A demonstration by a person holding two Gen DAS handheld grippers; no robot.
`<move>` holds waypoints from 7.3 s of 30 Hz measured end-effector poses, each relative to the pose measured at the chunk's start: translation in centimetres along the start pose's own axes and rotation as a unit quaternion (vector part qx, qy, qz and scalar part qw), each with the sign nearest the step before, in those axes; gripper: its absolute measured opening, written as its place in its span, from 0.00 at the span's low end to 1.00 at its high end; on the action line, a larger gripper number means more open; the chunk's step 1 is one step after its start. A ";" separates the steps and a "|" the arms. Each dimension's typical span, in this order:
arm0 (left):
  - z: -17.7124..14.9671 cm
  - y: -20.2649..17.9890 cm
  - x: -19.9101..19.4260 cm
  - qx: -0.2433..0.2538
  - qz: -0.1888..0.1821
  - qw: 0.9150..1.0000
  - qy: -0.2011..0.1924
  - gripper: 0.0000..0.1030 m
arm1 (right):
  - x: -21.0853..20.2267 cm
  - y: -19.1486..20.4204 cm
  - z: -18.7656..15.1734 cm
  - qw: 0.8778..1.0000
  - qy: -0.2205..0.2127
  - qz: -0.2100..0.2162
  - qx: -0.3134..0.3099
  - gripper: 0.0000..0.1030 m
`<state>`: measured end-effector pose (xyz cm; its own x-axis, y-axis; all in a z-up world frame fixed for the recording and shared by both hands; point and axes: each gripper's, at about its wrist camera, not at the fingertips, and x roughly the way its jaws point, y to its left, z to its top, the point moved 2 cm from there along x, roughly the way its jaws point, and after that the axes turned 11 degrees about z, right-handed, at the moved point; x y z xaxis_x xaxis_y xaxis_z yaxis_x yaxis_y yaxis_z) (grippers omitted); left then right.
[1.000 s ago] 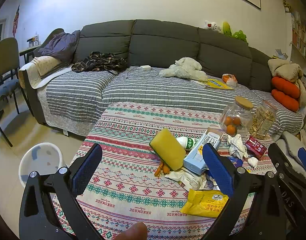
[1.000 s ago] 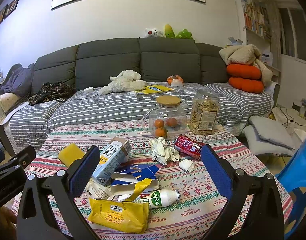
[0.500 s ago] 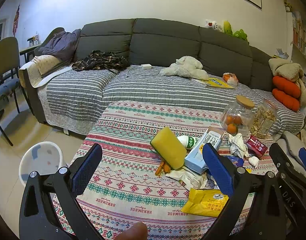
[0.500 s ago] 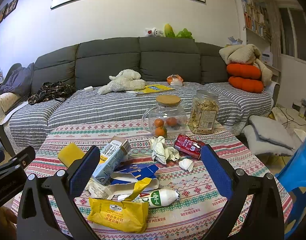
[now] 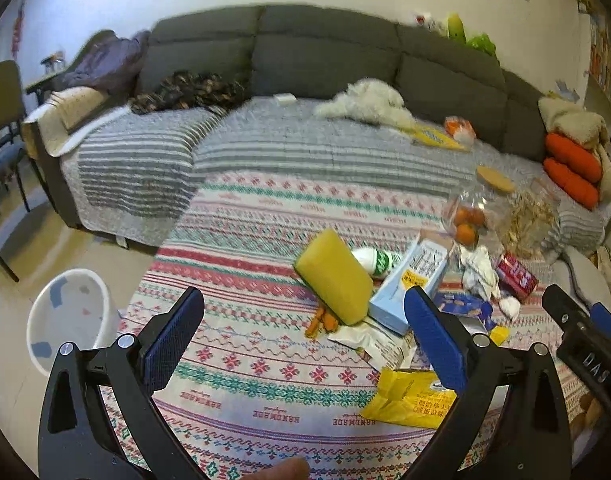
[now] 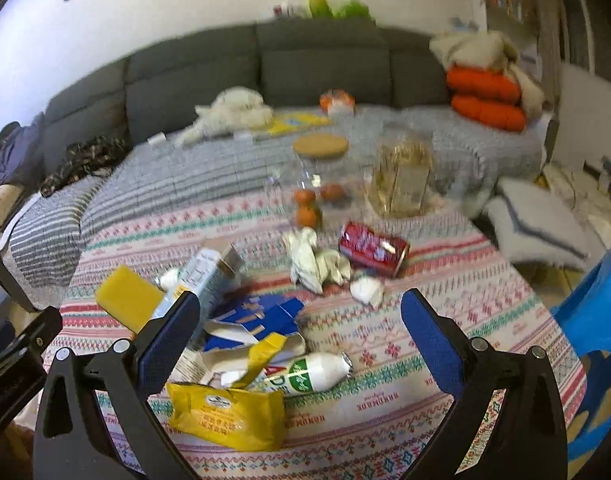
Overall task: Collect trash
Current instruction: 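Grasp the white milk carton with the left tool while the right tool grasps crumpled paper, then lift the milk carton and crumpled paper and carry both toward the white bin, then open the left tool over the bin while the right tool drops the paper in, then move both tools back over the table toward the remaining trash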
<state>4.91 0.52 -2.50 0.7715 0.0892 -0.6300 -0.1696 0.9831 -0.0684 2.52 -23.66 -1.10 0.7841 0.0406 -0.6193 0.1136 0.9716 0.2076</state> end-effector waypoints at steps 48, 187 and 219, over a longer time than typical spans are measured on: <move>1.3 -3.0 5.5 0.046 -0.022 0.995 0.083 0.56 | 19.2 -4.0 3.8 0.977 0.200 0.066 0.026 0.64; 4.9 15.8 0.1 -0.031 0.218 0.975 0.023 0.93 | 6.7 21.2 -0.3 0.987 0.017 0.112 -0.117 0.92; 2.5 -2.2 4.0 0.050 0.128 0.990 0.039 0.93 | 7.7 2.3 2.6 0.998 0.031 0.012 -0.054 0.92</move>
<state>9.91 -0.88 -2.90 0.6614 0.3281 -0.6745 -0.2881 0.9414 0.1755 10.42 -21.75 -3.42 0.7458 0.0758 -0.6618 0.0264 0.9894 0.1430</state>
